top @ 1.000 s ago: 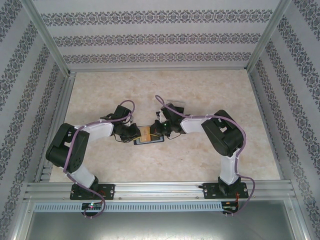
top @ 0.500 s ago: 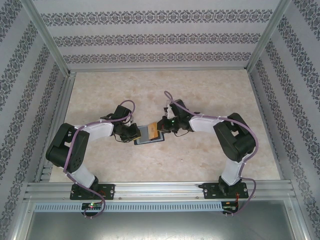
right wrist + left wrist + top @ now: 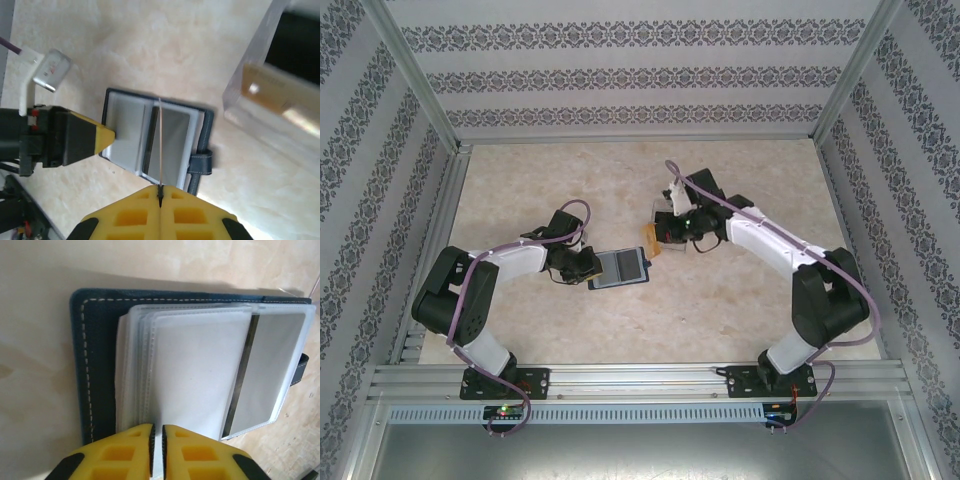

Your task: Take the credit cards out of the card holder

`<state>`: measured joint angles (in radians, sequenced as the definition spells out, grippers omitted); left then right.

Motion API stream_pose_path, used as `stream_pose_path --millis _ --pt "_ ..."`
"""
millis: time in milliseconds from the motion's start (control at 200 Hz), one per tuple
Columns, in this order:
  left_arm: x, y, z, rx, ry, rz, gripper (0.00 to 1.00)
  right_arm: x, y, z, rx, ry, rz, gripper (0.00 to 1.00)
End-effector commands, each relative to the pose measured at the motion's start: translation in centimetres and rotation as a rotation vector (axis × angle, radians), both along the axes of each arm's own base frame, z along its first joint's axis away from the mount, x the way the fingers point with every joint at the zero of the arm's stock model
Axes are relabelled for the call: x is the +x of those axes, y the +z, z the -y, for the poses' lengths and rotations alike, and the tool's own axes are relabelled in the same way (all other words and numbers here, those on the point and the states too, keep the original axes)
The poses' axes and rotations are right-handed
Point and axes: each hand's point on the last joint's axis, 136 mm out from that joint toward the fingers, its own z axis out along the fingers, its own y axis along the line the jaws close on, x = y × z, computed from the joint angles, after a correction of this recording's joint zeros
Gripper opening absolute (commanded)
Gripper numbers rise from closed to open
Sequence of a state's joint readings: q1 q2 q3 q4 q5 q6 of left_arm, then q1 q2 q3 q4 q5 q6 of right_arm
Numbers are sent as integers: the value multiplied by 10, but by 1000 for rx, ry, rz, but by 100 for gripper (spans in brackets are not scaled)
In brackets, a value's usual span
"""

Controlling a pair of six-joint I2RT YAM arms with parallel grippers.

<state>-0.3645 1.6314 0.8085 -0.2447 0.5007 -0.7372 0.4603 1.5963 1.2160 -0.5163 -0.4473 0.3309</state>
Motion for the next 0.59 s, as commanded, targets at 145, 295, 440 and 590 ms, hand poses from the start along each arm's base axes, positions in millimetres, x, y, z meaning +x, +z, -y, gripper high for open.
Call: stream_pose_path --millis 145,295,440,590 --pt "8 47 1 -30 -2 80 41 11 17 45 -466 216 279 0" --pt "14 83 1 -47 5 157 71 16 12 42 -644 392 397 0" --pt "16 107 -5 -39 23 215 88 20 4 33 -745 505 438 0" --pt "12 113 -11 -26 34 231 95 22 -12 21 -849 643 491 0"
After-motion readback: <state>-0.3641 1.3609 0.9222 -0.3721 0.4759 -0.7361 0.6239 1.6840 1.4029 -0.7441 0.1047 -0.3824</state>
